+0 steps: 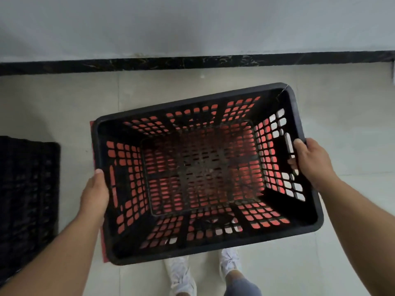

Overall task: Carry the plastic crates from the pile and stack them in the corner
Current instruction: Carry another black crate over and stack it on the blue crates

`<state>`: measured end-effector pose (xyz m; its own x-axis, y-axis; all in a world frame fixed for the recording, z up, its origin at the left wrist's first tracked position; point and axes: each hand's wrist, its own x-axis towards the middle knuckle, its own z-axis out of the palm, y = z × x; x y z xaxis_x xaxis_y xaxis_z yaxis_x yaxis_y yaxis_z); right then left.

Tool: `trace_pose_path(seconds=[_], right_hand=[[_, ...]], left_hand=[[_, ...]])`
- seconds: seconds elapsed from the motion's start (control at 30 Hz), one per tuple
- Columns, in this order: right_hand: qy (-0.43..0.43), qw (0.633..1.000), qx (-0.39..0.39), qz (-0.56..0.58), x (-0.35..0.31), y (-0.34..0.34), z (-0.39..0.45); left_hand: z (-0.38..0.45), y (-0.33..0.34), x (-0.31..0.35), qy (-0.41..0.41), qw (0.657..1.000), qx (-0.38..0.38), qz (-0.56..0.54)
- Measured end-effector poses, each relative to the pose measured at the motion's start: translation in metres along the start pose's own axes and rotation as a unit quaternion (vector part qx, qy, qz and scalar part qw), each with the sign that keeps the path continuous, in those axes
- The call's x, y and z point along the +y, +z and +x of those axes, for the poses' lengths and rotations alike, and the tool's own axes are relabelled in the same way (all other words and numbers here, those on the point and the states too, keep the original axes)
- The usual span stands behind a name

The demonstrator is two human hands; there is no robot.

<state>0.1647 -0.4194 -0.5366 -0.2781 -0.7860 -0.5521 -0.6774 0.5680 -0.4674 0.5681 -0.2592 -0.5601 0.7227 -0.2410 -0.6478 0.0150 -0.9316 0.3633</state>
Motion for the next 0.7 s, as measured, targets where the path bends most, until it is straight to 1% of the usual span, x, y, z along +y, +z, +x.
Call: trace_pose_path(seconds=[0.07,0.13,0.2,0.27,0.33,0.47,0.63,0.7], right_hand=[[0.005,1.000,0.003,-0.019,0.006,0.000,0.008],[0.014,0.999,-0.011,-0.027,0.011,-0.001,0.012],[0.050,0.997,-0.042,0.036,0.017,-0.002,0.018],[0.102,0.985,-0.079,0.111,0.019,-0.004,0.020],[0.112,0.979,-0.090,0.143,0.018,-0.004,0.023],[0.085,0.978,-0.066,0.177,0.020,-0.002,0.019],[0.104,0.964,-0.086,0.230,0.028,0.006,0.025],[0.102,0.963,-0.091,0.234,0.028,0.007,0.026]], left_hand=[[0.005,0.005,0.000,-0.033,0.997,-0.041,-0.057],[0.005,0.008,0.002,-0.045,0.992,-0.090,-0.082],[0.002,0.007,0.002,-0.045,0.985,-0.137,-0.093],[0.000,0.003,0.001,-0.049,0.976,-0.173,-0.125],[0.001,-0.001,-0.001,-0.057,0.966,-0.190,-0.166],[0.006,-0.006,-0.006,-0.065,0.949,-0.218,-0.219],[0.017,-0.008,-0.014,-0.057,0.927,-0.247,-0.276],[0.019,-0.008,-0.015,-0.055,0.923,-0.246,-0.290]])
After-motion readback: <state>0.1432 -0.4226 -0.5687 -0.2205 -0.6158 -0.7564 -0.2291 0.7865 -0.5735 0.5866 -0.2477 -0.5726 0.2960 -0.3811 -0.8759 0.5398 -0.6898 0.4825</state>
